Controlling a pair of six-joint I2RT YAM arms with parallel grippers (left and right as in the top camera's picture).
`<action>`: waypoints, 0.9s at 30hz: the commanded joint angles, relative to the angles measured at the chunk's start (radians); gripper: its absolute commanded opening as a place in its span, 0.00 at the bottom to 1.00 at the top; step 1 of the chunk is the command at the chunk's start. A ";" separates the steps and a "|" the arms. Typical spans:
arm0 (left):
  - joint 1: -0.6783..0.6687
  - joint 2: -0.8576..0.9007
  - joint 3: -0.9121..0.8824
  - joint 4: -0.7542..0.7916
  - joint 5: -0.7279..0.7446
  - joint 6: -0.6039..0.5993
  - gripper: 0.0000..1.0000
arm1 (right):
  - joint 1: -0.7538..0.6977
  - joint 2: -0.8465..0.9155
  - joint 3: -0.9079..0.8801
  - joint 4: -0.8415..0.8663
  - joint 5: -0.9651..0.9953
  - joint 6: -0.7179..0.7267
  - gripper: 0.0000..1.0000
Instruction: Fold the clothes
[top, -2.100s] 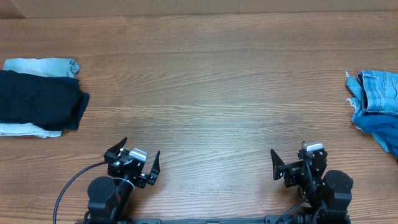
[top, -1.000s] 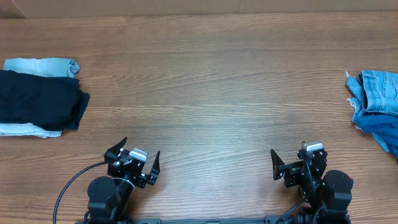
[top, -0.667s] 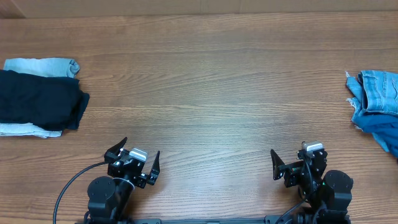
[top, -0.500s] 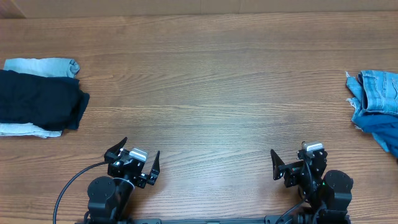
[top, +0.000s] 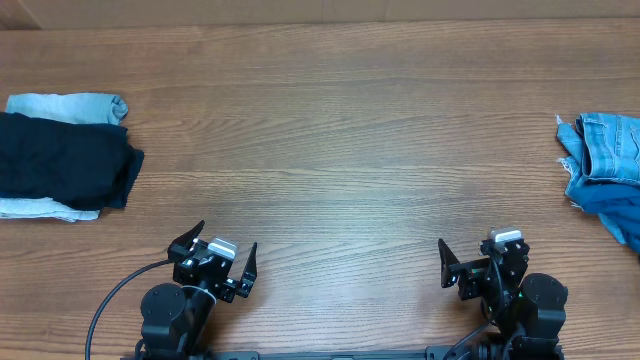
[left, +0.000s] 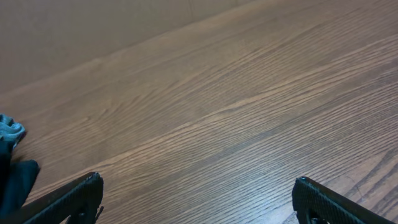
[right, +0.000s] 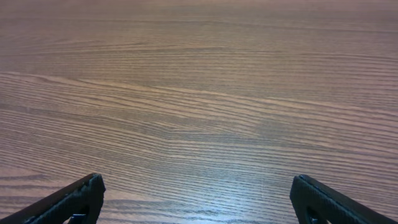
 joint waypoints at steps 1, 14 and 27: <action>0.006 -0.004 -0.011 0.003 -0.007 -0.024 1.00 | -0.002 -0.010 -0.016 0.034 -0.004 0.000 1.00; 0.006 -0.004 -0.011 0.003 -0.007 -0.024 1.00 | -0.002 0.048 0.133 0.264 -0.329 0.314 1.00; 0.006 -0.004 -0.011 0.003 -0.007 -0.024 1.00 | -0.002 1.154 1.340 -0.473 -0.157 0.308 1.00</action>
